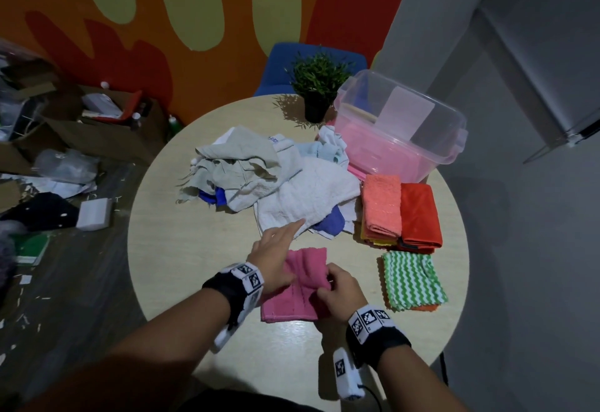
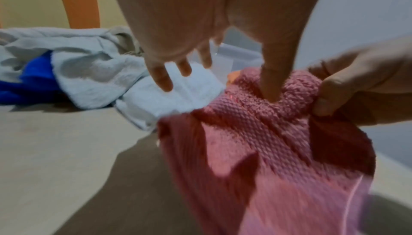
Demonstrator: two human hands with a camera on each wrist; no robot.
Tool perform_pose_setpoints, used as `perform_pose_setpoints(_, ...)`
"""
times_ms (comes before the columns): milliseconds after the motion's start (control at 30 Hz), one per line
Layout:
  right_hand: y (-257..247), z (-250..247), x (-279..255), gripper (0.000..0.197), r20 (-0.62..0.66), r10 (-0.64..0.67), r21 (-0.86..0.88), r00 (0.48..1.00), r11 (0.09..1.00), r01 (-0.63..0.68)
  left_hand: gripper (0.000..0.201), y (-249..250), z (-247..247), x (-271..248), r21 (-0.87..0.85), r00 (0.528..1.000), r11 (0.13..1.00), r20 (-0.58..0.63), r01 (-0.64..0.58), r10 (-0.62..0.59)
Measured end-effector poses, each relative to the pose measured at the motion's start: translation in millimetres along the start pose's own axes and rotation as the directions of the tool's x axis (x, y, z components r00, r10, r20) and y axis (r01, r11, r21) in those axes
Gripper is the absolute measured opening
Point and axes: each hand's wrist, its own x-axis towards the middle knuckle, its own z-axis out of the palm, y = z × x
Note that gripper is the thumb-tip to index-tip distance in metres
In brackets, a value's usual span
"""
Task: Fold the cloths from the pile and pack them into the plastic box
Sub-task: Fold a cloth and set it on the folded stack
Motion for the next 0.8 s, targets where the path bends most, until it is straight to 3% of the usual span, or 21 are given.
perform_pose_setpoints(67,-13,-15,-3,0.022,0.006,-0.128,0.098,0.992,0.987,0.126,0.126,10,-13,10,-0.132,0.993,0.991,0.117,-0.007,0.022)
perform_pose_setpoints(100,-18,-25,-4,0.025,-0.017,-0.154,0.152,0.988,0.976,0.155,0.115,13,-20,12,-0.215,0.987,0.977,0.154,-0.001,0.035)
perform_pose_setpoints(200,-25,-55,-8,0.037,-0.100,-0.099,0.316,0.990,0.940,0.126,0.041,21,-35,16,-0.488,0.974,0.872,0.209,0.028,0.086)
perform_pose_setpoints(267,-17,-64,-12,0.037,-0.100,-0.053,0.329,0.994,0.941,0.083,0.024,24,-36,12,-0.565,0.973,0.824,0.207,0.034,0.102)
perform_pose_setpoints(367,-4,-67,-16,0.024,-0.099,-0.010,0.384,0.995,0.922,0.047,0.017,21,-32,8,-0.554,0.981,0.829,0.188,0.074,0.038)
perform_pose_setpoints(467,-2,-72,-15,0.027,-0.069,0.002,0.476,0.998,0.879,0.031,0.017,16,-28,4,-0.599,0.983,0.788,0.178,0.143,-0.043)
perform_pose_setpoints(533,1,-72,-8,0.022,-0.050,0.069,0.443,0.996,0.896,-0.039,0.012,11,-19,5,-0.598,0.982,0.781,0.153,0.179,-0.108)
perform_pose_setpoints(600,11,-64,5,0.013,-0.095,0.121,0.258,0.988,0.962,-0.093,0.013,4,-6,7,-0.562,0.977,0.800,0.136,0.211,-0.162)
perform_pose_setpoints(667,21,-55,16,0.016,-0.151,0.119,0.003,0.981,0.993,-0.120,0.024,-6,9,11,-0.502,0.963,0.822,0.154,0.268,-0.220)
perform_pose_setpoints(800,23,-50,19,0.017,-0.236,0.088,-0.056,0.968,0.993,-0.104,0.029,0,20,12,-0.433,0.957,0.865,-0.020,0.252,-0.289)
